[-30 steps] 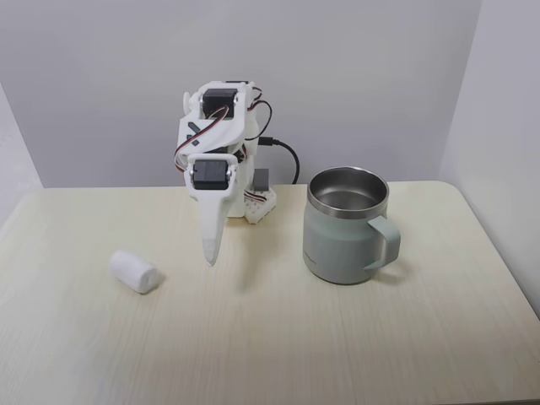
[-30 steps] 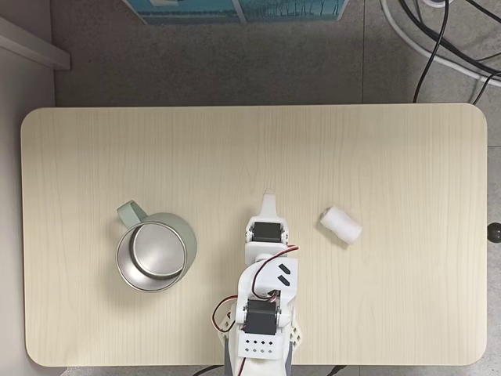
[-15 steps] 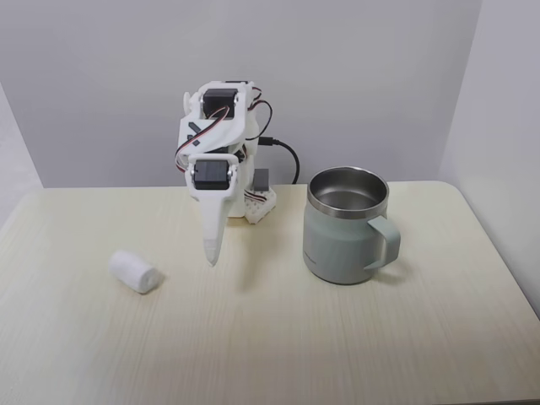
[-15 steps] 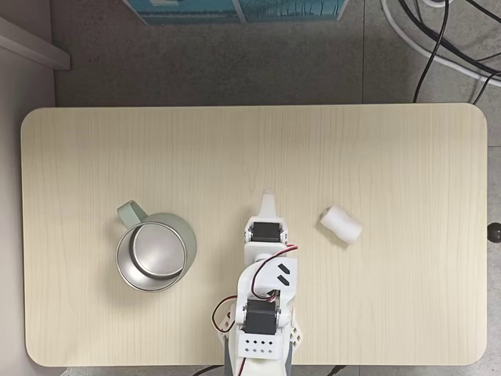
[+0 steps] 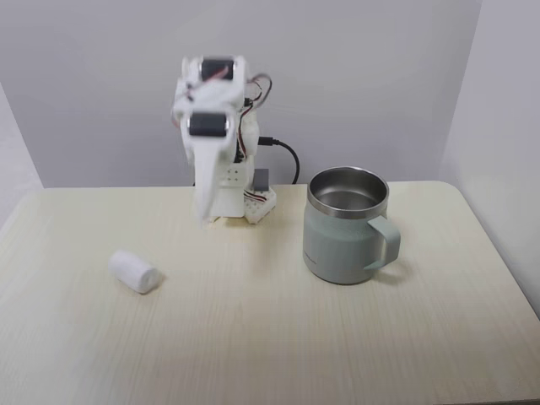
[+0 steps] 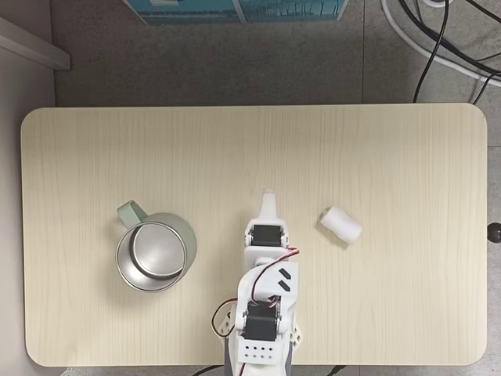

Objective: Grasp a dressing and put it in the cup.

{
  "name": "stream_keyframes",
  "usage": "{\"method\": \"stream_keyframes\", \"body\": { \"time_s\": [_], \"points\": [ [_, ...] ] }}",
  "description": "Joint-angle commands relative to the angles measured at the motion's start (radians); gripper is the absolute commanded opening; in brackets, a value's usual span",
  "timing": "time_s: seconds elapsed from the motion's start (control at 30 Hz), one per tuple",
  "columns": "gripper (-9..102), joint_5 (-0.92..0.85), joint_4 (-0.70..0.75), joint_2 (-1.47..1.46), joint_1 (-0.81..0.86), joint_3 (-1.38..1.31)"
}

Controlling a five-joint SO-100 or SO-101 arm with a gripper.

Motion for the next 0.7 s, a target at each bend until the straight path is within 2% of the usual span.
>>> {"method": "stream_keyframes", "body": {
  "time_s": [0.0, 0.27, 0.67],
  "points": [
    [0, -0.023, 0.067, 0.072, 0.000, 0.215],
    [0, -0.028, 0.230, 0.267, 0.046, 0.523],
    [21, 0.293, 0.549, 0.680, 0.291, 0.847]
  ]
}}
